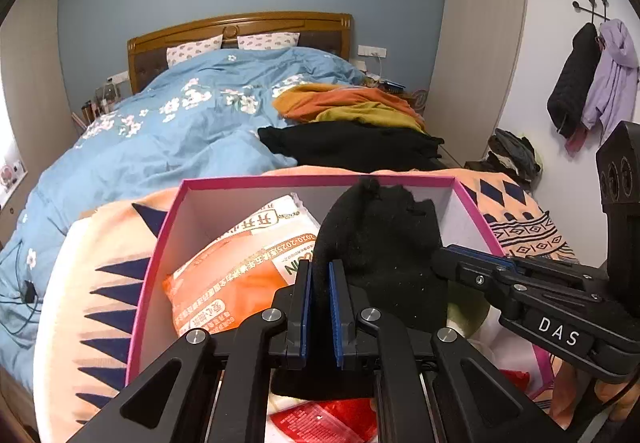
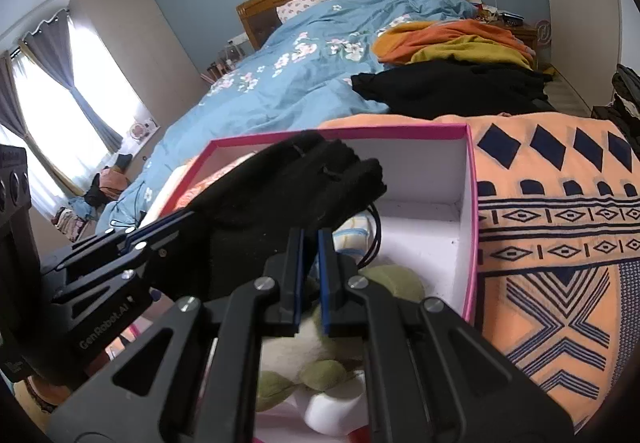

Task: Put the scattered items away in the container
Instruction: 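Carry the black cloth in the right gripper over the magenta box, then lower the black cloth into the box and open the right gripper, then move the right gripper back toward the items beside the pink teddy bear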

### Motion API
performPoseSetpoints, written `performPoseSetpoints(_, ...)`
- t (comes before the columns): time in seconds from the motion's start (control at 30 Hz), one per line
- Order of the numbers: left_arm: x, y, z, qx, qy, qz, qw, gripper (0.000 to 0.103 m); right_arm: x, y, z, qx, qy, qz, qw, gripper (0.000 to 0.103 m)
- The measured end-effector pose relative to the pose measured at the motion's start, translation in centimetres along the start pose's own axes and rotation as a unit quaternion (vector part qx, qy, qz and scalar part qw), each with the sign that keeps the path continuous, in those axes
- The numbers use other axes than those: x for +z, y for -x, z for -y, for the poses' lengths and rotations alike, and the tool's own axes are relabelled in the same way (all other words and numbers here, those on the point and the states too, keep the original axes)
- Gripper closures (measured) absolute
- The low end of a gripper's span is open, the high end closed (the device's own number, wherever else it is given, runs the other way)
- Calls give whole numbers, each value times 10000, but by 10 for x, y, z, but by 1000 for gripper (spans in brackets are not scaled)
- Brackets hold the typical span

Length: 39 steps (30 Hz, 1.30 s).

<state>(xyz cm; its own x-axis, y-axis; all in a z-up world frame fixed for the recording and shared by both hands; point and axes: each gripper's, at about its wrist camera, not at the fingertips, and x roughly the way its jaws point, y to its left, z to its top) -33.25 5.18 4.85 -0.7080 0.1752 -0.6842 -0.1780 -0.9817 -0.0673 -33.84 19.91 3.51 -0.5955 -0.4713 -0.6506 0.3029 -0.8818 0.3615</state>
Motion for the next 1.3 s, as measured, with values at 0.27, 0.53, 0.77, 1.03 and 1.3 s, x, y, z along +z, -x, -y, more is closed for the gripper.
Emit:
performPoseSetpoints(0.27, -2, -5, -6, -30, 203, -117, 9997, 93, -5, -5, 6, -268, 43, -71, 9996, 95)
performPoseSetpoints(0.53, -8, 13, -15, 48, 225, 163, 9996, 70, -12, 4, -4, -446, 384, 5, 9983, 89)
performPoseSetpoints(0.77, -13, 29, -15, -127, 178, 324, 9992, 66, -19, 15, -21, -332, 660, 142, 9972, 87)
performPoseSetpoints(1.03, -21, 44, -12, -284, 75, 444, 9986, 60, -35, 23, -42, -52, 943, 138, 9954, 85)
performPoseSetpoints(1.3, -43, 68, -12, -465, 165, 650, 9967, 32, -52, 36, -47, 146, 950, 233, 9951, 66)
